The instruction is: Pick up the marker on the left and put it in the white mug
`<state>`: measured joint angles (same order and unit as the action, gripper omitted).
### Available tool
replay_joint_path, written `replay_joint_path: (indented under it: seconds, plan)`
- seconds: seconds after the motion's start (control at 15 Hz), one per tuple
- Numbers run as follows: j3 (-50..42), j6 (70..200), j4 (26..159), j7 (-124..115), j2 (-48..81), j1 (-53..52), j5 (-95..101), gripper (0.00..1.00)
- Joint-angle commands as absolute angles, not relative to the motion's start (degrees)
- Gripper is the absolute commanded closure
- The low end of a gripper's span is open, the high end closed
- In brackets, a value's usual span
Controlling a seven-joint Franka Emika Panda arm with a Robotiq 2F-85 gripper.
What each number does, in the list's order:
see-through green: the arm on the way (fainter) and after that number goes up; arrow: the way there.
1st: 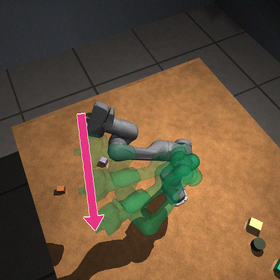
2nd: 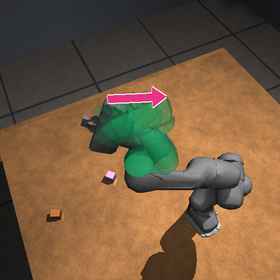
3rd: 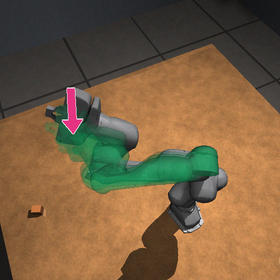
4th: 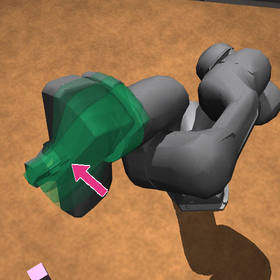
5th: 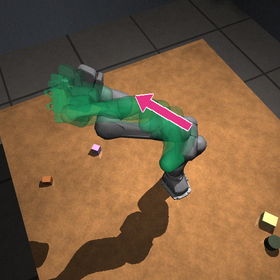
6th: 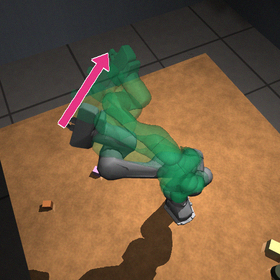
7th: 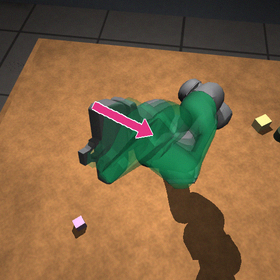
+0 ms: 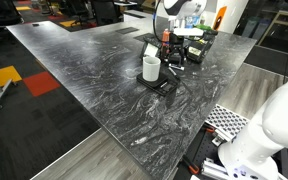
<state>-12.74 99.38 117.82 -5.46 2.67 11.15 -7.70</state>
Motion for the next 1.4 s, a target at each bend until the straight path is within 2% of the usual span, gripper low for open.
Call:
replay_joint_path:
  seconds: [0.0, 0.67, 0.73, 0.8, 0.87, 1.07, 1.33]
  plan:
    - [-12.87, 98.65, 115.19, -2.40, 7.85, 12.24, -10.55, 0.00]
    - [-13.10, 101.51, 112.19, -2.39, 13.41, 13.50, -9.85, 0.00]
    - [-13.13, 101.22, 111.82, -2.69, 13.78, 13.57, -9.70, 0.11]
    - [-13.15, 100.15, 111.26, -3.10, 14.25, 13.56, -9.27, 0.28]
    - [-13.17, 99.28, 110.76, -3.38, 14.73, 13.52, -8.92, 0.27]
    - [-13.23, 98.46, 109.59, -3.53, 15.86, 13.59, -8.38, 0.58]
    - [-13.52, 97.07, 108.33, -3.69, 16.40, 13.95, -7.59, 0.85]
